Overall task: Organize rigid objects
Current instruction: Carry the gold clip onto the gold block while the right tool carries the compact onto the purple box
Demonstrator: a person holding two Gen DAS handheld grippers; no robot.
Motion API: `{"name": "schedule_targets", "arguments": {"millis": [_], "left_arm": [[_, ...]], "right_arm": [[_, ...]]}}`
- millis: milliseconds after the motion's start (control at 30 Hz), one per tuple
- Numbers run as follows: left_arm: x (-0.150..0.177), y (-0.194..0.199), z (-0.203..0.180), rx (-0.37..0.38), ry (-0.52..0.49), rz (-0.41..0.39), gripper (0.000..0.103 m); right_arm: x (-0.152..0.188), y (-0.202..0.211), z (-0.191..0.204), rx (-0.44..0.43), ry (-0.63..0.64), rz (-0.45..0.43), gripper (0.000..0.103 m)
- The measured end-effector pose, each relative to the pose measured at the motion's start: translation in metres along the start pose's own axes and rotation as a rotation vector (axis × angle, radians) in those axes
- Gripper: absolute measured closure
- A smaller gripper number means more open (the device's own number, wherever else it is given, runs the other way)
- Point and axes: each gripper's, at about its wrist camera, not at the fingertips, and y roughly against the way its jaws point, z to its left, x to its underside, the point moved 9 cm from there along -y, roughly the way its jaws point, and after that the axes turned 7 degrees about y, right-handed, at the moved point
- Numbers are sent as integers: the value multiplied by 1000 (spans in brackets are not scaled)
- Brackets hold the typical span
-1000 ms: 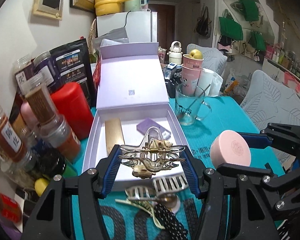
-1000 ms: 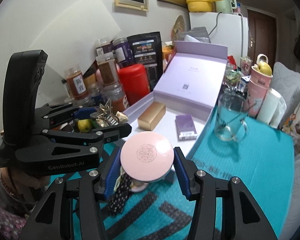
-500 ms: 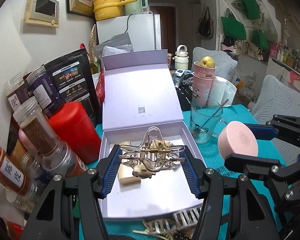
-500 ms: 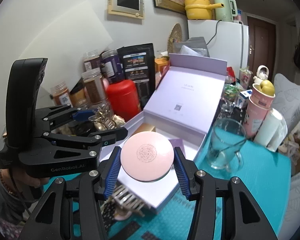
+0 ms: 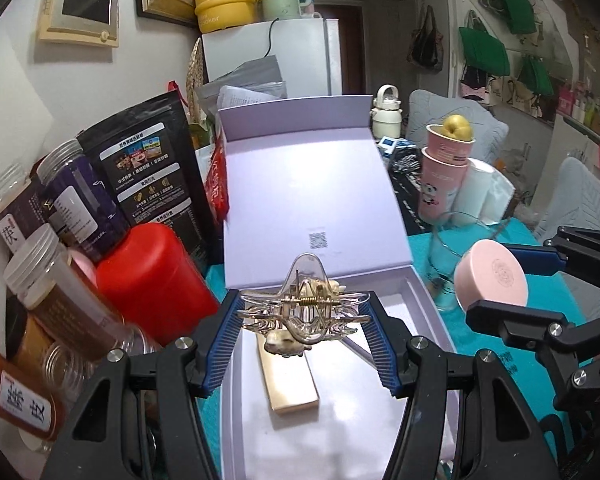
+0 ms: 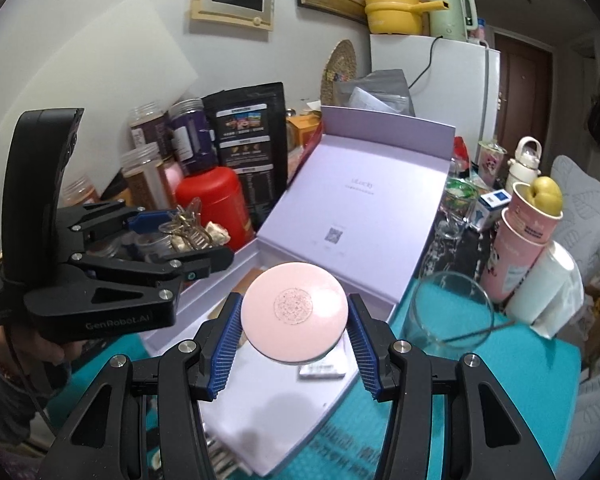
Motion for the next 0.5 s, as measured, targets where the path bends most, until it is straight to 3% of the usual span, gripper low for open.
{"name": "schedule_targets", "arguments": {"millis": [167,333,500], "left_arm": [[-2,-24,9,-8,16,33,44],[6,-49,14,-10,40,87,44],[17,-70,17,-30,35,129,44]], "right_arm": [[-1,-23,-6,-8,4,23,52],[3,-55,-6,-75,-1,93,52],[10,-78,-9,-64,-8,130,52]]}}
